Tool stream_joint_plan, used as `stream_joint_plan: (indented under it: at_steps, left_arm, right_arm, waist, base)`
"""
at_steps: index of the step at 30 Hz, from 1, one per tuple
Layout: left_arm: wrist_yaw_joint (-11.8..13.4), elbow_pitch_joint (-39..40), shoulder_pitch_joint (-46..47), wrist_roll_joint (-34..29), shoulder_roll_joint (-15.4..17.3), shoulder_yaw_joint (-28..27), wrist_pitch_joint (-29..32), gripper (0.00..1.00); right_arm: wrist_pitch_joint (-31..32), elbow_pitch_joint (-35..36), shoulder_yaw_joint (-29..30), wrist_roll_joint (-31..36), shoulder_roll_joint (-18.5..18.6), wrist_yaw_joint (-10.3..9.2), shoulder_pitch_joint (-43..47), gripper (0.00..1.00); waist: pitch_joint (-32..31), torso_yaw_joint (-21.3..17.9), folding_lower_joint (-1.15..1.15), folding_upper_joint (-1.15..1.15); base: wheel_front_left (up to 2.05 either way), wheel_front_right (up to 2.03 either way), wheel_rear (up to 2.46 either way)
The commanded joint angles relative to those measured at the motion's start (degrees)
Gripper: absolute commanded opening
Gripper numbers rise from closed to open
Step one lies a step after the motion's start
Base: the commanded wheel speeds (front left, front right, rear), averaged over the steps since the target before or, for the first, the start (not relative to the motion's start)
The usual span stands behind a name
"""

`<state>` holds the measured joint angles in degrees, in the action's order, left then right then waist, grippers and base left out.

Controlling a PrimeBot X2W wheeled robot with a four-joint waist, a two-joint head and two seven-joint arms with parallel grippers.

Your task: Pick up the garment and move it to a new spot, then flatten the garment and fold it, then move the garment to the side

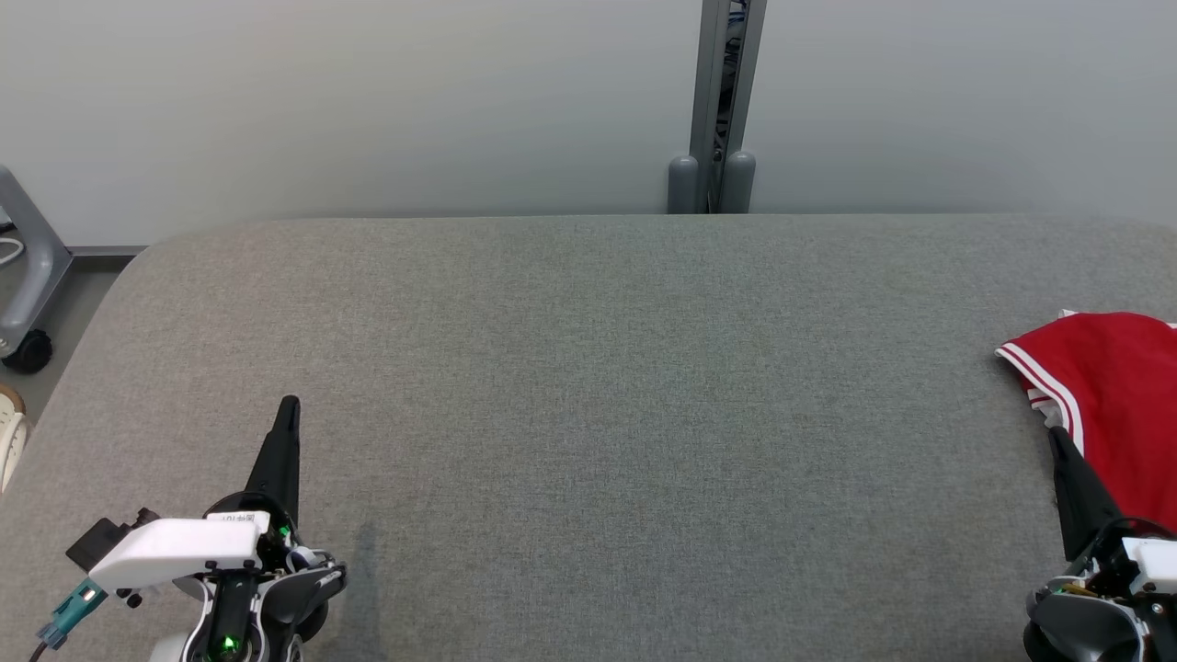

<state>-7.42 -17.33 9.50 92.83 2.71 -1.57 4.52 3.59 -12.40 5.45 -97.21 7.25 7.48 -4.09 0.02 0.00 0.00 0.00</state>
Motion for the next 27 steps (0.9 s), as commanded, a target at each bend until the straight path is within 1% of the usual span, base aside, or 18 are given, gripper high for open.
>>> stream_joint_plan:
  at_steps: [1, 27]
  left_arm:
    - [-0.2, 0.0, 0.4, 0.1, 0.3, -0.2, 0.1, 0.0]
    - [-0.2, 0.1, 0.4, 0.1, 0.3, -0.2, 0.1, 0.0]
  right_arm:
    - [0.4, 0.0, 0.3, 0.1, 0.2, 0.02, -0.2, 0.0]
    - [0.6, 0.0, 0.5, 0.4, 0.0, 0.02, -0.2, 0.0]
  waist:
    - [0.0, 0.0, 0.0, 0.0]
    - [0.0, 0.0, 0.0, 0.0]
  base:
    - [0.0, 0.0, 0.0]
    - [0.0, 0.0, 0.0]
